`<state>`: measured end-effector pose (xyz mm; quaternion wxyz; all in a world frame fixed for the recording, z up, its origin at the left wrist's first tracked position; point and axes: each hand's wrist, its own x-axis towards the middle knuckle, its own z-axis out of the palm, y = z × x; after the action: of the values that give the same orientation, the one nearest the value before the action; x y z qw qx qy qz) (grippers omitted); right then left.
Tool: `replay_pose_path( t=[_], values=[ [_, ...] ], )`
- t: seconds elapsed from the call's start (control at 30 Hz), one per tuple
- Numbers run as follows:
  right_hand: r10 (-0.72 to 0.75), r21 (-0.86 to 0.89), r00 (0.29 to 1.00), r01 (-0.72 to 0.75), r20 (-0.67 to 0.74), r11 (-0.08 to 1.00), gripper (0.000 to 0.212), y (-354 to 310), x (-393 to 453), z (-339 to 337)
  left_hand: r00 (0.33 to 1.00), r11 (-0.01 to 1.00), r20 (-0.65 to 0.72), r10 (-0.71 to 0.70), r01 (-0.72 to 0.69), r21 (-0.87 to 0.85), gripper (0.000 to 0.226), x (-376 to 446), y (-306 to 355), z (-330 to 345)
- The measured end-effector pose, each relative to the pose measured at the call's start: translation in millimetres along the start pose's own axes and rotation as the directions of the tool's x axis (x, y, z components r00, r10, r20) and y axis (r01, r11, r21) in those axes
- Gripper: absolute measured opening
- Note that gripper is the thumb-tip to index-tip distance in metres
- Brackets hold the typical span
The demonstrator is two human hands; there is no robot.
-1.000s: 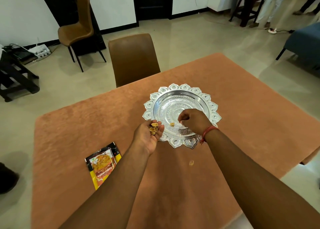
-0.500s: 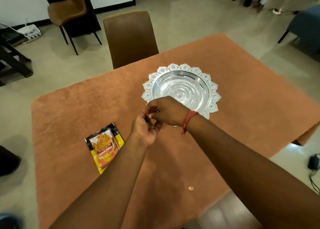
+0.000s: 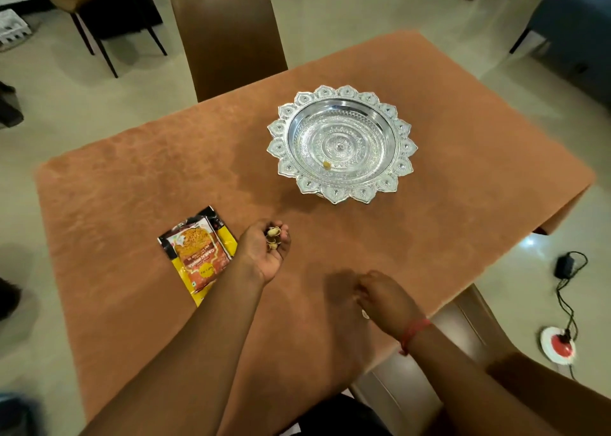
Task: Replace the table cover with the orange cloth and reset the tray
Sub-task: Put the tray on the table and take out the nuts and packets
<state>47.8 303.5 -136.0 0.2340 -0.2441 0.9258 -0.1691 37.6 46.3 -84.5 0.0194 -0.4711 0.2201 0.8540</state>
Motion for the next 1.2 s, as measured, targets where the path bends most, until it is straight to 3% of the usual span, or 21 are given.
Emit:
replay_pose_path(
  t=[0.1,0.17,0.3,0.4,0.5,0.6,0.77,0.97,1.03,1.1,1.2],
  values=[
    [0.126,-0.073,0.991,-0.129,-0.040,0.989,0.038,15,-23,36,0.999,0.999,-0.019,-0.027,0.028,0.042,0.026,-3,-4,-17],
    [0.144,-0.072,0.986,-0.150,-0.079,0.986,0.041,9,-28,49,0.999,0.997,-0.034,-0.042,0.045,0.065,0.026,-5,-9,-27],
    [0.188,-0.041,0.978,-0.192,-0.096,0.981,0.036,-8,-32,63,0.997,0.992,-0.040,-0.062,0.066,0.105,0.026,-11,-17,-44],
    [0.233,0.145,0.962,-0.212,-0.141,0.966,0.017,-34,-32,58,0.997,0.987,-0.027,-0.077,0.080,0.141,0.026,-17,-22,-55],
    [0.200,0.329,0.945,-0.108,-0.258,0.938,0.014,-75,-20,39,0.995,0.976,-0.028,-0.092,0.096,0.194,0.030,-22,-27,-58],
    [0.078,0.374,0.937,0.058,-0.340,0.926,0.011,-122,-4,11,0.995,0.967,-0.043,-0.086,0.094,0.236,0.031,-27,-31,-52],
    [-0.174,0.196,0.941,0.236,-0.289,0.952,0.008,-158,30,-34,0.994,0.977,0.058,-0.093,0.080,0.198,0.027,-33,-24,-27],
    [-0.119,0.162,0.865,0.224,-0.487,0.961,0.012,-125,98,-107,0.995,0.995,0.076,-0.065,0.058,0.087,0.037,-17,0,2],
    [-0.068,0.105,0.897,0.126,-0.436,0.986,0.027,-105,134,-128,0.995,0.996,0.086,-0.044,0.036,0.086,0.039,-11,5,9],
    [-0.009,0.006,0.961,0.011,-0.275,1.000,0.042,-92,164,-141,0.997,0.995,0.070,-0.015,0.008,0.095,0.039,-7,7,14],
    [-0.003,-0.144,0.994,-0.014,-0.111,0.990,0.044,-85,183,-142,0.999,0.996,0.046,-0.003,-0.001,0.085,0.038,-1,10,17]
  ],
)
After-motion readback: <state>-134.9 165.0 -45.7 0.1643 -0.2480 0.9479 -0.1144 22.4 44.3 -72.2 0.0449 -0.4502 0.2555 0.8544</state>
